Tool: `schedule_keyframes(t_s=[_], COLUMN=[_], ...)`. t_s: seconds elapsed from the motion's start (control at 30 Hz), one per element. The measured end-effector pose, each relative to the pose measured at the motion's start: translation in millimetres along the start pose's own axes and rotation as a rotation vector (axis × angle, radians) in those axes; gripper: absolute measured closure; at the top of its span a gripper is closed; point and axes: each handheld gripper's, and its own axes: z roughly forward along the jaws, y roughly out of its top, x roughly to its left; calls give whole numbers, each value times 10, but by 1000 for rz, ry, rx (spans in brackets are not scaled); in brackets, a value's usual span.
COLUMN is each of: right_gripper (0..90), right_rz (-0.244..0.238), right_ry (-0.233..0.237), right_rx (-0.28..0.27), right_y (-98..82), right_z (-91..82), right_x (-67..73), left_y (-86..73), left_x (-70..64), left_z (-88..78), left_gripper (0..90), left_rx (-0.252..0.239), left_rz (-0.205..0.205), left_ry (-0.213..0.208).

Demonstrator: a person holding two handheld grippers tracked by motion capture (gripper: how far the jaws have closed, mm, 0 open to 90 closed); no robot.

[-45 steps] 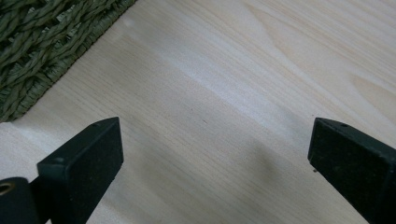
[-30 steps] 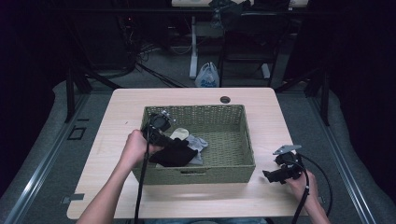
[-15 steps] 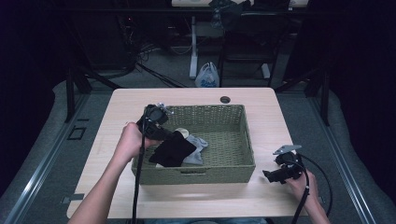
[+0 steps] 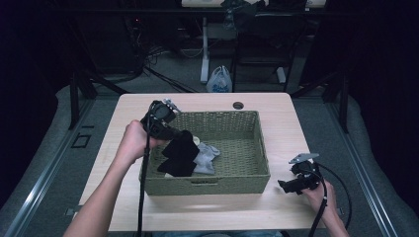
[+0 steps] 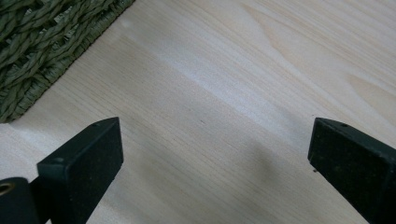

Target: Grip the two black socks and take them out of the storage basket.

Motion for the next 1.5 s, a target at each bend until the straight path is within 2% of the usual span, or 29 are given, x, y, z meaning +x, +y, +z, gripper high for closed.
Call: schedule_keyframes(t_s=[0.33,0.9,1.13,1.5], right_gripper=[27,27,27,28], right_rz=[-3,-2,-4,-1], right_ry=[0,-2,0,-8], right_rx=[10,8,9,11], right_y=[0,0,-2,-9], right_z=[-8,-6,-9,-23], right_x=[-8,-12,-8,-2], left_y=[102,318,360,419], left_x=[81,186,233,328], left_z=[-99,-368,-431,-660], left_gripper=[858,858,858,858], left_rx=[-6,-21,-21,-40], left_rz=[-10,-14,-21,-43], left_ry=[17,64,84,120])
